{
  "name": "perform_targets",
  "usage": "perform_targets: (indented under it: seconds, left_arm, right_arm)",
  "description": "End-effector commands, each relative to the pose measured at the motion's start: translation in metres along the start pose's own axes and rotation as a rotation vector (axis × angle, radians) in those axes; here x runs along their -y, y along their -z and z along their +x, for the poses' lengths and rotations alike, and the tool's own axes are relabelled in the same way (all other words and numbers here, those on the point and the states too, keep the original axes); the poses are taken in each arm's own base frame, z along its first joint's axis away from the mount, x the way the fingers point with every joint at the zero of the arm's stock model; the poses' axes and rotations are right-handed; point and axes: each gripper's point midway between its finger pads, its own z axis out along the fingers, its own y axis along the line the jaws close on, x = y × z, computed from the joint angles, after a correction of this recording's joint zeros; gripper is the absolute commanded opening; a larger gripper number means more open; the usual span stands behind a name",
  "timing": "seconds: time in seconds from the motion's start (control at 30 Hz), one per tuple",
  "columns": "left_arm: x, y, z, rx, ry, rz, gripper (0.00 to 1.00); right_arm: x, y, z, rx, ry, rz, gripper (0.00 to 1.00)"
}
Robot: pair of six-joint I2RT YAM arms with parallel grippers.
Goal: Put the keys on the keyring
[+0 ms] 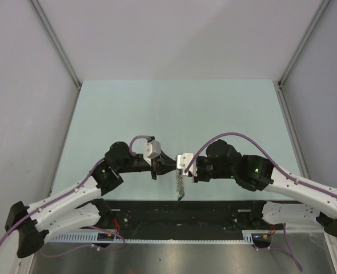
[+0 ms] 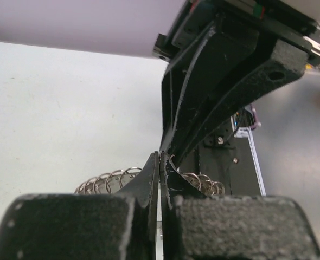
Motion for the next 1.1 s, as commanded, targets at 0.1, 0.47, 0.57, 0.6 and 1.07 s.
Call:
perform_targets:
  seconds: [0.1, 0.47, 0.57, 0.6, 1.07]
  left_arm:
    - [-0.013, 0.008, -0.059, 0.292, -0.04, -0.168, 0.0]
    - [-0.01, 0.009, -0.054, 0.423, 0.019, -0.236, 0.0]
    - [-0.009, 0.011, -0.051, 0.431, 0.031, -0.233, 0.0]
    - [-0.008, 0.011, -0.049, 0.426, 0.034, -0.232, 0.0]
    - [-0.009, 0.032, -0.022, 0.13, -0.06, -0.16, 0.36]
  right_arm:
    - [0.004, 0.004, -0.023, 0.092, -0.024, 0.053, 0.0]
    - [0.011, -0.001, -0.038, 0.166, 0.007, 0.128, 0.0]
    - [0.013, 0.002, -0.036, 0.159, 0.021, 0.141, 0.0]
    - [0.014, 0.004, -0.036, 0.161, 0.024, 0.148, 0.0]
    - [0.006, 0.011, -0.024, 0.057, 0.09, 0.077, 0.0]
